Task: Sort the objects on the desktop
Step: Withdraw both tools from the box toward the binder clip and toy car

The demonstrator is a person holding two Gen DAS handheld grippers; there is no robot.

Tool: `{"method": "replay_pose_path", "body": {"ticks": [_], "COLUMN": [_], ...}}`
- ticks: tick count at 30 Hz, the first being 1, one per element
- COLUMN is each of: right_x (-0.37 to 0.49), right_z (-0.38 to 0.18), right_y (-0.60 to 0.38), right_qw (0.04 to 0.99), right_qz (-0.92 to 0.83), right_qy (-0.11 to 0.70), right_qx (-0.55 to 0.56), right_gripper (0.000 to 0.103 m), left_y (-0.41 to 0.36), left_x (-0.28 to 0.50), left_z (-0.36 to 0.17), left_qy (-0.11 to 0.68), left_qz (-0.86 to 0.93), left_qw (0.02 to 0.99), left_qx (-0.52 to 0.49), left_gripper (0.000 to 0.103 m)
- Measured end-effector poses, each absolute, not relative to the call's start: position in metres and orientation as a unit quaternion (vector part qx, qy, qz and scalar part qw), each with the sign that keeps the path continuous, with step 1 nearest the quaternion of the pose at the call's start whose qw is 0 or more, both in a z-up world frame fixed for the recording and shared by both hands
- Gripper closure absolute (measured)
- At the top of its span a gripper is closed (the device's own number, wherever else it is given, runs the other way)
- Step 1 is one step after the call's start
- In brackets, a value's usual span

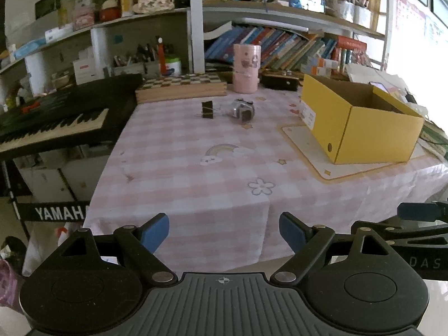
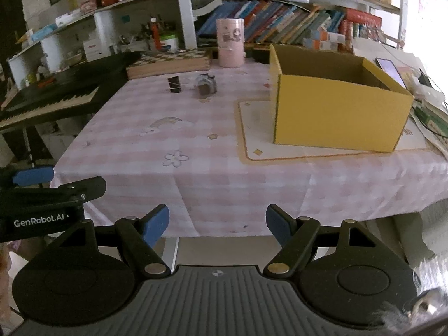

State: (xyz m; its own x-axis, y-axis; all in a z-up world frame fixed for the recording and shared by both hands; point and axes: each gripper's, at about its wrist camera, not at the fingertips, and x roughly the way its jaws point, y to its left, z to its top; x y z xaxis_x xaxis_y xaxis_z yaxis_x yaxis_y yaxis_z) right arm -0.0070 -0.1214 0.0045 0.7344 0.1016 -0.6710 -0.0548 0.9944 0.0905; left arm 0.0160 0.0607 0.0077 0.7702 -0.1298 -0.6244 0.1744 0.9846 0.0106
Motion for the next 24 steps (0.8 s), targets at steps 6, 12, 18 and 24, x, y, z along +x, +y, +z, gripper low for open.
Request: {"method": "replay_pose_path", "body": {"ticks": [6,12,18,24], "right_x": [-0.005,0.000,0.004,0.012], "right_z": [0.008,0.010,0.013,0.015], "right_y": [-0.112,-0.102,-0.086,-0.080], "right_qw": [0.933,0.934,0.935,0.936], "right_qz": [0.050,0.060,0.078,0.086], "right_qy": [0.356,0.351,0.346,0.342], "right_qx": [0.023,0.019,0.008,0.003], "right_gripper": [0.028,0.028,0.028,0.028], "left_y": [0.068,0.079,0.093,0.100], "left_x": [0.016,0.014,0.015,0.019], "left_z": [0.009,0.011,0.013,0.013], "left_qy": [0.324,0.318,0.313,0.309], "left_qz": [-0.076,-0.065,-0.047,-0.037], "left_qw": [0.942,0.946,0.949,0.950], "left_qx": [0.029,0.023,0.013,0.007], "left_gripper": [0.015,0.015,0.015,0.015]}}
